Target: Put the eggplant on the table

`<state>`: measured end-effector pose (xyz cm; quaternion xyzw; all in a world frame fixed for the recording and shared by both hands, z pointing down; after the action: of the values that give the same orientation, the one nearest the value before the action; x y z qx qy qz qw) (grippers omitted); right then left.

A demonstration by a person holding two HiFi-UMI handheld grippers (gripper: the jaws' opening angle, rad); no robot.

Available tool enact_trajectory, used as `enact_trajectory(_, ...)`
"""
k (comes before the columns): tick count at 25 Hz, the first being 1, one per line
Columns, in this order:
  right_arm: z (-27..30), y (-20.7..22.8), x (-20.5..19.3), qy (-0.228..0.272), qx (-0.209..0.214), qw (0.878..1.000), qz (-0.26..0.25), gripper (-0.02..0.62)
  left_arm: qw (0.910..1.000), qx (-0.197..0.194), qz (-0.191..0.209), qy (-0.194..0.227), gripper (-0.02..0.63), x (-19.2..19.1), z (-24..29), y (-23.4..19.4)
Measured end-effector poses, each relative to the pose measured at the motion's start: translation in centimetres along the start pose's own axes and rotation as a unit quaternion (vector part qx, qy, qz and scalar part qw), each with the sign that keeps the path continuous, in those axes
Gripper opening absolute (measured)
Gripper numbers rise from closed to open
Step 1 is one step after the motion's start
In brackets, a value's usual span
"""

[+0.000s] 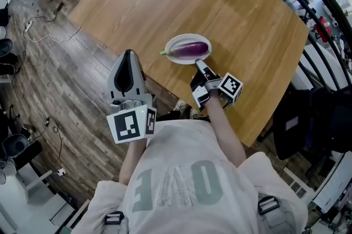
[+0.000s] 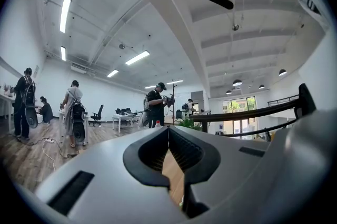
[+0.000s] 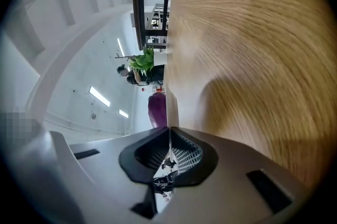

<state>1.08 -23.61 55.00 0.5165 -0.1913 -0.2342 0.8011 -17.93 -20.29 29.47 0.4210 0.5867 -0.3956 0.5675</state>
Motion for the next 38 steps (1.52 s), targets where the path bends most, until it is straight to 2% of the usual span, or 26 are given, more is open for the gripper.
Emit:
enact_trajectory(13,0.4,1.4,0.3,0.011,-0.014,1.0,0.021,0.026,0.9999,-0.007,0.0,-0.014,0.009,-1.0,0.4,0.4)
enact_trajectory(38,0.9,3.2,0.5,0.018,-0.061,0.997,0.04,0.028,0.9998,0.01,0.003,-0.019,0.009,-1.2,-0.2,-0.4)
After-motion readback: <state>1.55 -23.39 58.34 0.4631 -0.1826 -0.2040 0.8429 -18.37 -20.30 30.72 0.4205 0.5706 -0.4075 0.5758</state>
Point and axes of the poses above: the fingertips, and each gripper's own axes: z forward along the fingers, y to its right, x out of its top, the point moved 1 cm from there along -z, backward along the fingers, and after that the axes turned 14 degrees about -x, right-handed, at the moved point
